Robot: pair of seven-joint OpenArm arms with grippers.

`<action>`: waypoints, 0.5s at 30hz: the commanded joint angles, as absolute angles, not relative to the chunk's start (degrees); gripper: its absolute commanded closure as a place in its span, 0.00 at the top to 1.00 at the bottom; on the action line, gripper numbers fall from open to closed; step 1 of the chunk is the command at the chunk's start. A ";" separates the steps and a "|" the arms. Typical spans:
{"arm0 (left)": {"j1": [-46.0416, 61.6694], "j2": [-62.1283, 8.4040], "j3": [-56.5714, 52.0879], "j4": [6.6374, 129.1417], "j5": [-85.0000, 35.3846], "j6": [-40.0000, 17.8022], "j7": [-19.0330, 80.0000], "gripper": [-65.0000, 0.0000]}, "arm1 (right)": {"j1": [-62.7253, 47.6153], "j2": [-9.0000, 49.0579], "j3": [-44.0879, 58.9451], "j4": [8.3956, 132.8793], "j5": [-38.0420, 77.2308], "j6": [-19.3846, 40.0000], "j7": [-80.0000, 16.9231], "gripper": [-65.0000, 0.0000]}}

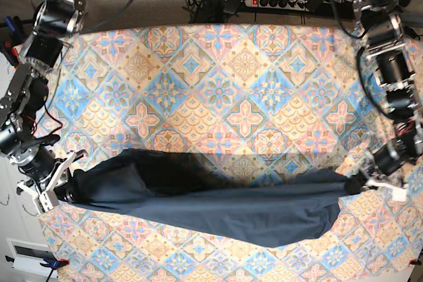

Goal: Layout the t-shirt on the table in an organized manner, then fold the t-shirt properly
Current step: 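Lift the shirt with both grippers and swing it down flat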

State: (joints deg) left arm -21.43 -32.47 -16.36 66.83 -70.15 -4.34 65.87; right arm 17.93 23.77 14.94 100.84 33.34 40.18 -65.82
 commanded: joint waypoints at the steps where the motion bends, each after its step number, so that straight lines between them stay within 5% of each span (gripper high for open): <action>1: -21.23 -35.91 -18.07 69.14 -73.27 -4.70 64.84 0.00 | 18.42 25.27 15.34 102.90 33.71 40.00 -64.66 0.01; 8: -3.38 -45.14 -25.80 80.13 -83.91 -4.79 67.82 0.00 | 6.64 28.62 15.25 111.34 42.51 40.00 -64.66 0.02; 15: 16.75 -44.62 -31.69 87.25 -83.91 -4.79 67.74 0.00 | -6.73 31.96 14.73 111.87 50.77 40.00 -64.75 0.02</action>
State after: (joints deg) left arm 17.43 -43.24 -30.87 86.56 -82.85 -4.49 68.84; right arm -7.31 30.74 14.20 111.15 50.04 40.03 -65.91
